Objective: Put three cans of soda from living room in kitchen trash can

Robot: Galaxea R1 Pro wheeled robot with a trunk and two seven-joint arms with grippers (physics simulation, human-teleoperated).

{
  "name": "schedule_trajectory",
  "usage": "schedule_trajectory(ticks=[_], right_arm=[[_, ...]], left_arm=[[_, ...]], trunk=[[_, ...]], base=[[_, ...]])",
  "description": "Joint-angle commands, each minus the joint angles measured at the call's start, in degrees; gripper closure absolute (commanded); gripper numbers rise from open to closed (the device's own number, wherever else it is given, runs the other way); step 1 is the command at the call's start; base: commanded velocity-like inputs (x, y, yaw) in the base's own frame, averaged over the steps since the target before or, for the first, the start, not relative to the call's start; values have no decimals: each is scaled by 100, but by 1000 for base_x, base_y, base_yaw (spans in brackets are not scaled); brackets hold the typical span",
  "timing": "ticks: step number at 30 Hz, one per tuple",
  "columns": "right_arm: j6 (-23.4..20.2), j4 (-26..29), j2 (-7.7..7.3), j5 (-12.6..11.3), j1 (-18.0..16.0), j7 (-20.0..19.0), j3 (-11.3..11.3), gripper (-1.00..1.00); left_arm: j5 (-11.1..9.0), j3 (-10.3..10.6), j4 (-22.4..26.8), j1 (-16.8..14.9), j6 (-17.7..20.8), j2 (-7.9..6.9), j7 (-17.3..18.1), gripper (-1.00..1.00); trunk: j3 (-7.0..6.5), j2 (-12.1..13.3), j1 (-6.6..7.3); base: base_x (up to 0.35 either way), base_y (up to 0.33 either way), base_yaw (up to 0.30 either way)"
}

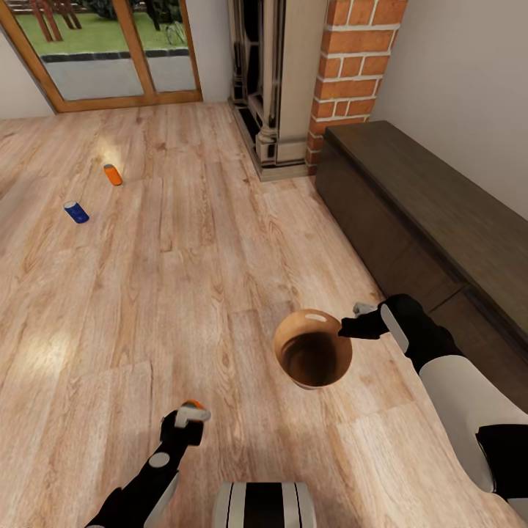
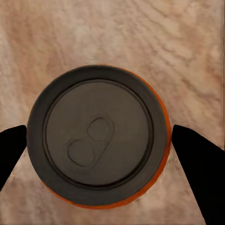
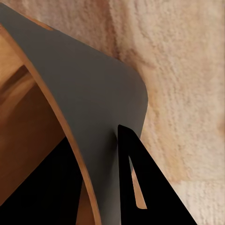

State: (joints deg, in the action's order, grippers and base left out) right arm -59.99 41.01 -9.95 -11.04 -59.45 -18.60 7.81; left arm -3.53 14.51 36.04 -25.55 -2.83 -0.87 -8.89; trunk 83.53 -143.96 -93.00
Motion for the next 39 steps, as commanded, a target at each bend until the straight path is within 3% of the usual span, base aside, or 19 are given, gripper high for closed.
schedule_trajectory(ticks=[1, 5, 34, 39], right_arm=[[-1, -76, 158, 192, 8, -4, -26, 100], [-1, -76, 163, 193, 12, -4, -25, 100], [-1, -79, 277, 172, 13, -30, -25, 100], [-1, -84, 279, 145, 13, -36, -25, 100]], left_arm=[[3, 5, 43, -3, 20, -3, 2, 100], [-14, -12, 106, -3, 52, -8, 10, 100], [-30, -28, 100, -3, 85, -18, 62, 100], [-66, -60, 355, 1, 622, -33, 74, 100]], trunk=[[2, 1, -4], [2, 1, -4], [-640, 40, 71], [-751, 47, 84]], base=[[0, 0, 0], [0, 0, 0], [0, 0, 0], [0, 0, 0]])
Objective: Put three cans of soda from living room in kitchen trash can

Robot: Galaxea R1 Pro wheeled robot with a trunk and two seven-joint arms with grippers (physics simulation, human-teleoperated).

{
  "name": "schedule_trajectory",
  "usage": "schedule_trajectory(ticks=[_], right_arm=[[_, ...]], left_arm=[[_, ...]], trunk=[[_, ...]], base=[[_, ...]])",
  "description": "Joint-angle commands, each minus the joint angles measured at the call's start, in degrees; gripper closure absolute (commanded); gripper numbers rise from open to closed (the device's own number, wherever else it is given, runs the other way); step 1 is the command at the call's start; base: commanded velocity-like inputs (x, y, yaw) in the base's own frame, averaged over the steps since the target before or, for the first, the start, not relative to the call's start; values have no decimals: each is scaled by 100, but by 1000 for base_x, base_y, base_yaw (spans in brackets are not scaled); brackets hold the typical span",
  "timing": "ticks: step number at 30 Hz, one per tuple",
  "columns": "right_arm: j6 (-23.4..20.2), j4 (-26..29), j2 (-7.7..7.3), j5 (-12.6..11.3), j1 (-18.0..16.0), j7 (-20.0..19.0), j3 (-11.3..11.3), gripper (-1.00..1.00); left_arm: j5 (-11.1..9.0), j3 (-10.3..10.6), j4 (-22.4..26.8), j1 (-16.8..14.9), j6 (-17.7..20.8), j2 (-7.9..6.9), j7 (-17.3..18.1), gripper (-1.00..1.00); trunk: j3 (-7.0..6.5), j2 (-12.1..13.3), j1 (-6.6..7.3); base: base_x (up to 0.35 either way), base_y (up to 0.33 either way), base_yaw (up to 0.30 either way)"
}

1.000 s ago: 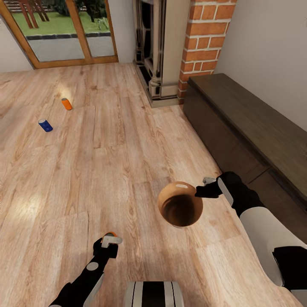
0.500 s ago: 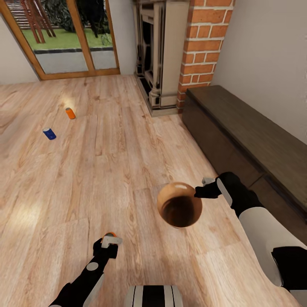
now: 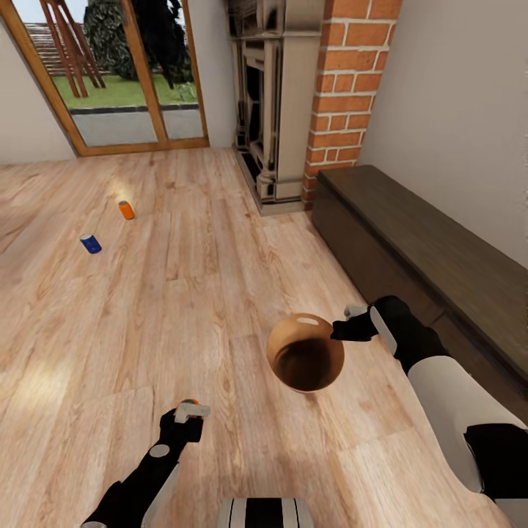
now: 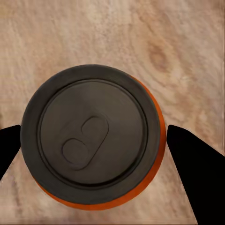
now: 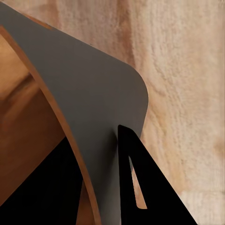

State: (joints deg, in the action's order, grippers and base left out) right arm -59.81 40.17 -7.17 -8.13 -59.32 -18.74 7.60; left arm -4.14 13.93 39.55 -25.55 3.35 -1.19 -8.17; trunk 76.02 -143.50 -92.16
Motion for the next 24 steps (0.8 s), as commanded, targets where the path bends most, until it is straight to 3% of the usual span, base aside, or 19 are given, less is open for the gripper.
schedule_trajectory(ticks=[1, 6, 11, 14, 16, 18, 19, 22, 24], right_arm=[[-19, 0, 0, -152, 0, -23, -6, 100], [-19, -5, -6, -172, 0, -47, -12, 100], [-19, -8, -37, -146, 0, -640, -14, 100], [-19, -9, -50, -122, 0, -1019, 38, 100], [-19, -9, -52, -121, 0, -1093, 101, 100], [-19, -9, -58, -142, 0, -1177, 194, 100], [-19, -13, -51, -161, 0, -1210, 228, 100], [-19, -29, -24, -172, 0, -1231, 257, 100], [-19, -49, -1, -176, 0, -1239, 271, 100]], left_arm=[[-23, -11, 112, 2, 56, -3, 3, 100], [-303, -68, 966, 11, 500, -70, 16, 100], [-835, -143, 1901, 10, 1122, -450, 151, 100], [-1216, -374, 2583, 0, 1846, -771, 241, 100], [-1347, -535, 2987, -9, 2221, -916, 304, 100], [-1592, -887, 3783, -37, 3122, -1162, 629, 100], [-1696, -1085, 4155, -185, 3780, -1325, 999, 100], [-1751, -1215, 4356, -670, 4411, -1446, 1579, 100], [-1755, -1259, 4333, -1202, 4802, -1484, 1921, 100]], trunk=[[-23, 2, 2], [-134, 8, 15], [-244, 15, 28], [-311, 19, 36], [-355, 22, 41], [-399, 24, 46], [-422, 26, 49], [-475, 146, 115], [-511, 226, 158]], base=[[0, 0, 0], [0, 0, 0], [0, 0, 0], [0, 0, 0], [0, 0, 0], [0, 0, 0], [0, 0, 0], [0, 0, 0], [0, 0, 0]])
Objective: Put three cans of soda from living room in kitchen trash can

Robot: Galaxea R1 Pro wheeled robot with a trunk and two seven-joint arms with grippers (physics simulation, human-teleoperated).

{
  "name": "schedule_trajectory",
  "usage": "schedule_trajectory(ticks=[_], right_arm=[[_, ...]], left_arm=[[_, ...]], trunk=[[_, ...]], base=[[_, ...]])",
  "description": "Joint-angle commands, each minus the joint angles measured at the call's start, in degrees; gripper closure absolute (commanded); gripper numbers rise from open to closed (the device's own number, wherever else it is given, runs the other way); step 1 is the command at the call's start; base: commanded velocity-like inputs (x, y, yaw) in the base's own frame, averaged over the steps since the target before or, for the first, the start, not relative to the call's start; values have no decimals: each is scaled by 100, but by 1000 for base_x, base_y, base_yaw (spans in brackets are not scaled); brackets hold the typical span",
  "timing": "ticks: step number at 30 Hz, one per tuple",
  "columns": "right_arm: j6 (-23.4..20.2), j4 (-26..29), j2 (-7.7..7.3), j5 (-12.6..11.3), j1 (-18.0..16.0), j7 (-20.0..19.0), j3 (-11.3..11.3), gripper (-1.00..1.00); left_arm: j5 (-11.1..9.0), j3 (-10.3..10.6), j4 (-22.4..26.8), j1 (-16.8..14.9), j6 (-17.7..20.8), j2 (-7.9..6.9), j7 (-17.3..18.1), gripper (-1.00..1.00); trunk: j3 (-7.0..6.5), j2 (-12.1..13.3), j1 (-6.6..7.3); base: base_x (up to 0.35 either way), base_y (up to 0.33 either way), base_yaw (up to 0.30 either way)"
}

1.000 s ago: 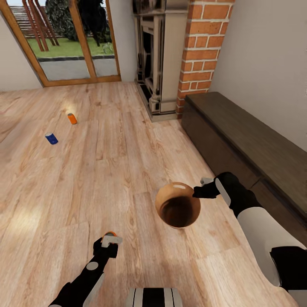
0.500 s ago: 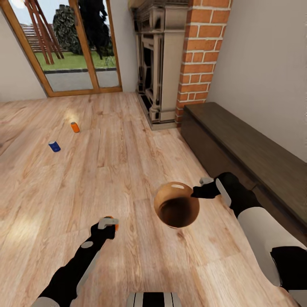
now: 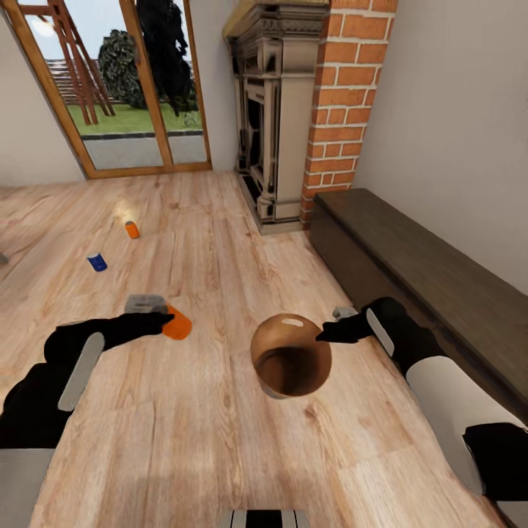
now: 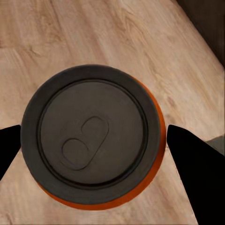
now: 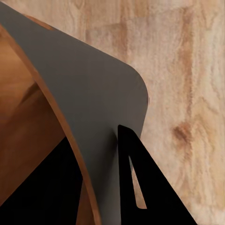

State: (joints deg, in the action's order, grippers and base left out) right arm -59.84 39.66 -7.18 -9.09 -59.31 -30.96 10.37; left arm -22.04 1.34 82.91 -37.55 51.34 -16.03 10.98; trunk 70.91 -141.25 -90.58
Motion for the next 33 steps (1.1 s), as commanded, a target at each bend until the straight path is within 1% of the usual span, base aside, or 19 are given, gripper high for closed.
schedule_trajectory(ticks=[1, 2, 3, 5, 6, 10, 11, 12, 13, 14, 16, 17, 18, 19, 21, 24, 26, 29, 33], right_arm=[[-16, -11, 38, -76, -1, -19, 11, 100], [-16, -17, 58, -74, -1, -20, 28, 100], [-16, -24, 95, -68, -1, -22, 73, 100], [-16, -32, 128, -64, -1, -23, 129, 100], [-16, -39, 173, -57, -1, -23, 188, 100], [-16, -60, 277, -38, -6, -18, 259, 100], [-16, -69, 295, -35, -7, -10, 269, 100], [-16, -161, 383, -23, -19, 22, 292, 100], [-16, -415, 433, -18, -51, 41, 297, 100], [-16, -623, 454, -17, -124, 52, 297, 100], [-16, -846, 466, -15, -270, 60, 298, 100], [-16, -1038, 475, -15, -437, 63, 298, 100], [-16, -1221, 482, -10, -615, 71, 299, 100], [-16, -1259, 483, -9, -658, 73, 299, 100], [-16, -1351, 493, -6, -798, 79, 299, 100], [-16, -1384, 532, -5, -904, 82, 299, 100], [-16, -1396, 554, -5, -963, 86, 299, 100], [-16, -1409, 575, -8, -1112, 83, 299, 100], [-16, -1413, 582, -11, -1206, 82, 299, 100]], left_arm=[[37, -13, -161, -449, 277, -14, 150, 100], [38, -11, -283, -696, 408, -12, 202, 100], [38, 0, -608, -1227, 618, 0, 283, 100], [34, 17, -1023, -1803, 759, 25, 340, 100], [32, 54, -1509, -2419, 851, 82, 399, 100], [33, 330, -2566, -3620, 866, 416, 562, 100], [33, 446, -2828, -3868, 866, 524, 625, 100], [33, 951, -3781, -4572, 866, 974, 1061, 100], [48, 1263, -4350, -4919, 866, 1290, 1561, 100], [55, 1434, -4620, -5059, 866, 1432, 1854, 100], [60, 1612, -4798, -5148, 866, 1538, 2097, 100], [63, 1803, -4920, -5205, 866, 1622, 2281, 100], [65, 2116, -5038, -5255, 866, 1741, 2451, 100], [66, 2220, -5063, -5265, 866, 1776, 2486, 100], [56, 2610, -5123, -5279, 866, 1947, 2589, 100], [58, 2749, -5141, -5268, 866, 2051, 2617, 100], [58, 2862, -5147, -5253, 856, 2078, 2627, 100], [54, 3181, -5152, -5229, 734, 2100, 2635, 100], [52, 3349, -5132, -5172, 622, 2108, 2638, 100]], trunk=[[-18, 42, 22], [-36, 82, 44], [-54, 122, 66], [-90, 202, 110], [-107, 242, 132], [-107, 242, 132], [-107, 242, 132], [-107, 242, 132], [-107, 242, 132], [-107, 242, 132], [-107, 242, 132], [-107, 242, 132], [-107, 242, 132], [-107, 242, 132], [-107, 242, 132], [-107, 242, 132], [-107, 242, 132], [-107, 242, 132], [-107, 242, 132]], base=[[0, 0, 0], [0, 0, 0], [0, 0, 0], [0, 0, 0], [0, 0, 0], [0, 0, 0], [0, 0, 0], [0, 0, 0], [0, 0, 0], [0, 0, 0], [0, 0, 0], [0, 0, 0], [0, 0, 0], [0, 0, 0], [0, 0, 0], [0, 0, 0], [0, 0, 0], [0, 0, 0], [0, 0, 0]])
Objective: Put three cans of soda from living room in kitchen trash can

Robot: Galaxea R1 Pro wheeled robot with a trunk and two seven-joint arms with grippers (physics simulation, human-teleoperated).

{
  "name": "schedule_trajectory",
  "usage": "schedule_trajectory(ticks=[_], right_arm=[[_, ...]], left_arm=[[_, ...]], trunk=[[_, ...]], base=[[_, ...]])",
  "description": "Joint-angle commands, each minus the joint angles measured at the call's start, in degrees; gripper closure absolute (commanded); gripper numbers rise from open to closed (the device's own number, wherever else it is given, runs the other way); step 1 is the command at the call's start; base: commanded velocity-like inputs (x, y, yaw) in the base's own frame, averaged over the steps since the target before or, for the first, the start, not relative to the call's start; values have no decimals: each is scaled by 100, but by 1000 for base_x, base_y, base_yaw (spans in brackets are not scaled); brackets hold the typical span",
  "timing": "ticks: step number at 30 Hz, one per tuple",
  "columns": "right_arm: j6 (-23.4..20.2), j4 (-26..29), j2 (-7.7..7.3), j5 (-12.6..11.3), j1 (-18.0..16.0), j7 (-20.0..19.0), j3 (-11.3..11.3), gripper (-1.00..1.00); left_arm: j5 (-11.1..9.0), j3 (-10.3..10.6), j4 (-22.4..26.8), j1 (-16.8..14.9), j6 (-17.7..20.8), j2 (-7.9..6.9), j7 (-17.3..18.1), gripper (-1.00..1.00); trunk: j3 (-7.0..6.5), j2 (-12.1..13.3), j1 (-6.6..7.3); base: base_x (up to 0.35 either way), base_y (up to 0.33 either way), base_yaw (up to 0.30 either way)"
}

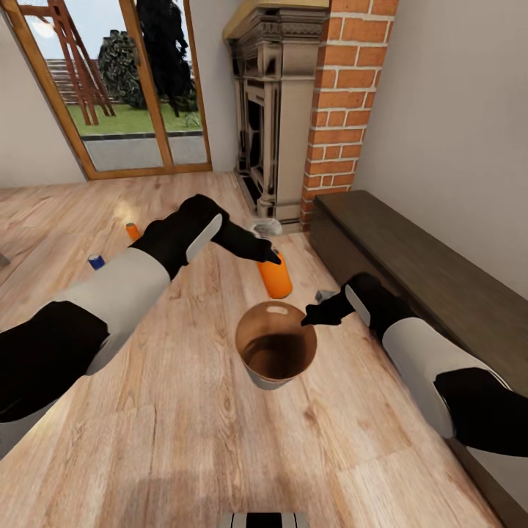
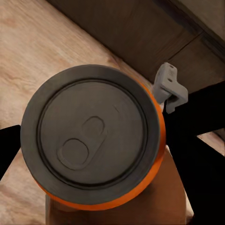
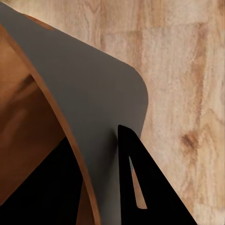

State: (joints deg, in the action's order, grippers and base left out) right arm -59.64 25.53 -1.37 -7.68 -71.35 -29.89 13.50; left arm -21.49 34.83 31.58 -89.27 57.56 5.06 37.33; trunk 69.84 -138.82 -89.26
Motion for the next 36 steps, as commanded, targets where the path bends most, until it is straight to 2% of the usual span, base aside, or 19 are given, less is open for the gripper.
schedule_trajectory(ticks=[1, 4, 5, 8, 14, 16, 18, 20, 21, 25, 27, 28, 30, 36], right_arm=[[-36, 2, 2, -153, -30, -25, -14, 100], [-36, 5, 4, -154, -56, -24, -14, 100], [-36, 8, 0, -154, -81, -22, -14, 100], [-36, 4, -2, -154, -129, -24, -14, 100], [-36, -39, -4, -154, -364, -25, -19, 100], [-36, -86, -7, -156, -422, -25, -24, 100], [-36, -207, 1, -160, -543, -25, -31, 100], [-36, -275, 41, -163, -626, -25, -37, 100], [-36, -331, 82, -167, -692, -25, -38, 100], [-36, -434, 158, -171, -797, -25, -45, 100], [-36, -464, 202, -171, -829, -25, -47, 100], [-36, -476, 225, -173, -843, -25, -48, 100], [-36, -483, 240, -173, -859, -25, -48, 100], [-36, -499, 307, -172, -894, -25, -49, 100]], left_arm=[[-4, 87, 15, 34, -43, -4, 6, 100], [-4, 263, 27, 65, -82, -22, 11, 100], [-4, 512, 29, 86, -128, -38, 90, 100], [-4, 634, 15, 96, -201, -43, 187, 100], [-5, 1064, 18, 200, -392, -29, 304, 100], [-5, 1141, 20, 234, -432, -26, 309, 100], [-5, 1297, 27, 402, -554, -18, 315, 100], [0, 1464, 8, 532, -732, -5, 317, 100], [2, 1618, -12, 618, -871, -1, 318, 100], [21, 1811, -30, 828, -1087, 2, 315, 100], [28, 1993, -34, 938, -1157, -2, 309, 100], [26, 2169, -36, 982, -1188, -11, 300, 100], [23, 2331, -37, 1011, -1228, -17, 286, 100], [22, 2577, -39, 1199, -1411, 3, 214, 100]], trunk=[[0, 0, 1], [0, 0, 1], [0, 0, 1], [0, 0, 1], [0, 0, 1], [0, 0, 1], [0, 0, 1], [0, 0, 1], [0, 0, 1], [0, 0, 1], [0, 0, 1], [0, 0, 1], [0, 0, 1], [0, 0, 1]], base=[[0, 0, 0], [0, 0, 0], [0, 0, 0], [0, 0, 0], [0, 0, 0], [0, 0, 0], [0, 0, 0], [0, 0, 0], [0, 0, 0], [0, 0, 0], [0, 0, 0], [0, 0, 0], [0, 0, 0], [0, 0, 0]])
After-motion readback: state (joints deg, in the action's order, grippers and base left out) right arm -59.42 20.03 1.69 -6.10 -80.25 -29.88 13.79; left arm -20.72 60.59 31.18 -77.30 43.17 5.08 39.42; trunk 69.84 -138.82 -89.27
